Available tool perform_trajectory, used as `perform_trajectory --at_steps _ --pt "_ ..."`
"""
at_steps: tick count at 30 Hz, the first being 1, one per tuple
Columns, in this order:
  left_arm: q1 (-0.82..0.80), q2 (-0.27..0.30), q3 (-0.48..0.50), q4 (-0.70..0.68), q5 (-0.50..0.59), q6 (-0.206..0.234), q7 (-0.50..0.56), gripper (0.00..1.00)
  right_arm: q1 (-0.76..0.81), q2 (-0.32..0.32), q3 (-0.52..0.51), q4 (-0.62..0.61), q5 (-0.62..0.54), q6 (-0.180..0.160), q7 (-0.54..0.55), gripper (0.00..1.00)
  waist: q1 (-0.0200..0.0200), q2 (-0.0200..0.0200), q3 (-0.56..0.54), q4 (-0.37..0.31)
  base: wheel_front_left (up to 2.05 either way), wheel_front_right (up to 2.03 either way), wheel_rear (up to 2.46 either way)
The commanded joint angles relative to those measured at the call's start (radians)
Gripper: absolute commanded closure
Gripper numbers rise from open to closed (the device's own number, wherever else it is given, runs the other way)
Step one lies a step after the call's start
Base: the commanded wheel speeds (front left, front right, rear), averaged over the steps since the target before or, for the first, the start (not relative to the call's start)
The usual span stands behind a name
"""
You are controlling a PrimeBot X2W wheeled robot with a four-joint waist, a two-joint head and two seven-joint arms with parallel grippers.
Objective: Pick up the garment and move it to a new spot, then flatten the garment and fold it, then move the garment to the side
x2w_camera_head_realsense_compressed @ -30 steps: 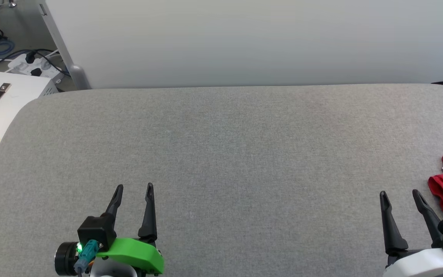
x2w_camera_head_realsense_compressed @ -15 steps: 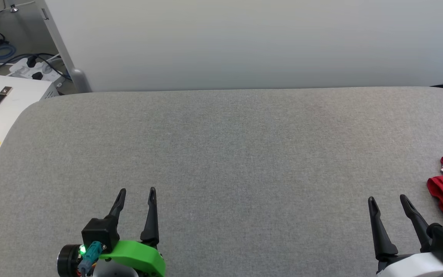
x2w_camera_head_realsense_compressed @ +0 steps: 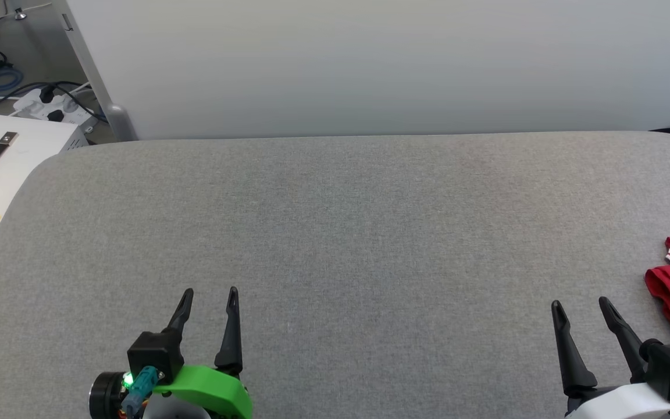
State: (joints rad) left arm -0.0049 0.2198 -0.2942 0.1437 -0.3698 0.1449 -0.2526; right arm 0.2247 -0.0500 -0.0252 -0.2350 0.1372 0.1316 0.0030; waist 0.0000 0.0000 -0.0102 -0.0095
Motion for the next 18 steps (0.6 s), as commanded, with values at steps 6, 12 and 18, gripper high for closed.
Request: perform_trajectory --at_steps 6,12,18 --pt "0.0 -0.003 0.005 -0.002 0.005 -0.003 0.007 1.0 -0.004 0.0 0.0 0.005 -0.002 0.0 0.001 1.0 0.0 0.0 0.001 0.0 0.0 0.0 0.0" --pt "0.0 -0.011 0.019 -0.009 0.023 -0.009 0.019 1.0 -0.014 0.0 0.001 0.016 -0.008 0.0 0.001 1.0 0.0 0.0 0.001 0.001 0.0 0.0 0.0" --pt "0.001 -0.019 0.032 -0.016 0.04 -0.016 0.03 1.0 -0.025 0.0 0.002 0.027 -0.015 0.0 0.001 1.0 0.0 0.0 0.002 0.001 0.0 0.0 0.0"
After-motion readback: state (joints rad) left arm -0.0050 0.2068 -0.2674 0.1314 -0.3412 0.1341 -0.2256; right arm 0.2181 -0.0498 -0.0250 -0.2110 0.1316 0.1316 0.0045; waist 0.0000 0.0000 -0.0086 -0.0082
